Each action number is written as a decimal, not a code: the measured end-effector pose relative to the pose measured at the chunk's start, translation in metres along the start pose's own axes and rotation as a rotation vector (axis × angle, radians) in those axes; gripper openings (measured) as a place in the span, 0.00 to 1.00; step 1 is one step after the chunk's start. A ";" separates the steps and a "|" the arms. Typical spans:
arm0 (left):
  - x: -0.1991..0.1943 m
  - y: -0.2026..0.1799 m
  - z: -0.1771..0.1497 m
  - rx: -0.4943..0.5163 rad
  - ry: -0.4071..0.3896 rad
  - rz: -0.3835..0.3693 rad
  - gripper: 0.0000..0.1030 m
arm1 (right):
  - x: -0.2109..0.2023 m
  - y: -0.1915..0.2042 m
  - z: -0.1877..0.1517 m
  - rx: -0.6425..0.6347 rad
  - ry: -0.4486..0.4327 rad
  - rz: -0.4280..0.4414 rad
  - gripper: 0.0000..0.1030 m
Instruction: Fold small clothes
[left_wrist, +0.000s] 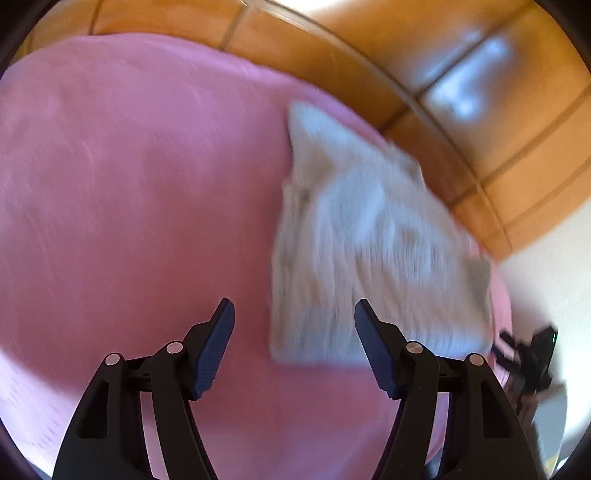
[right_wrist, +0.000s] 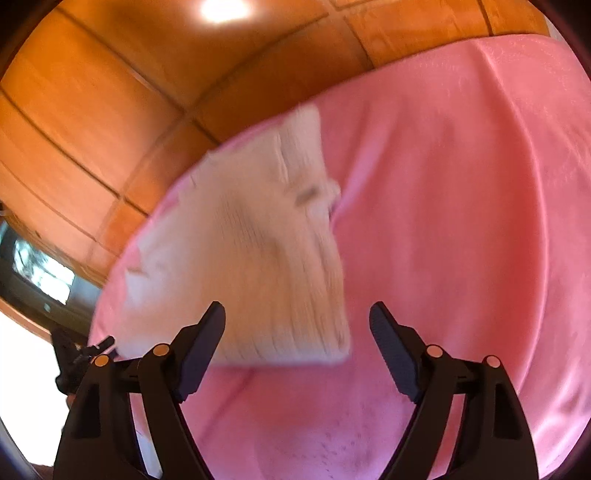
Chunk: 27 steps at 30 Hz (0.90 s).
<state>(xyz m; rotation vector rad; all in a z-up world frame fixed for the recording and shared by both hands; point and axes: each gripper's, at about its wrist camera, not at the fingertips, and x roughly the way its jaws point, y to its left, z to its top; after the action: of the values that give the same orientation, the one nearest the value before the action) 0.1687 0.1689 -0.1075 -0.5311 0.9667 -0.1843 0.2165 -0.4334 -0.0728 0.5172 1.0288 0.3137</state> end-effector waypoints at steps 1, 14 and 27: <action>0.005 -0.005 -0.008 0.017 -0.002 0.017 0.64 | 0.008 0.002 -0.005 -0.010 0.014 -0.011 0.70; -0.011 -0.031 -0.029 0.088 -0.033 0.046 0.13 | -0.010 0.039 -0.021 -0.064 -0.048 -0.003 0.18; -0.073 -0.017 -0.113 0.018 0.057 0.077 0.17 | -0.067 0.020 -0.110 -0.104 0.088 -0.022 0.18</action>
<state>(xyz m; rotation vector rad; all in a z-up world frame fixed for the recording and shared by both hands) 0.0358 0.1425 -0.0966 -0.4737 1.0388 -0.1396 0.0875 -0.4205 -0.0586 0.4013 1.0963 0.3709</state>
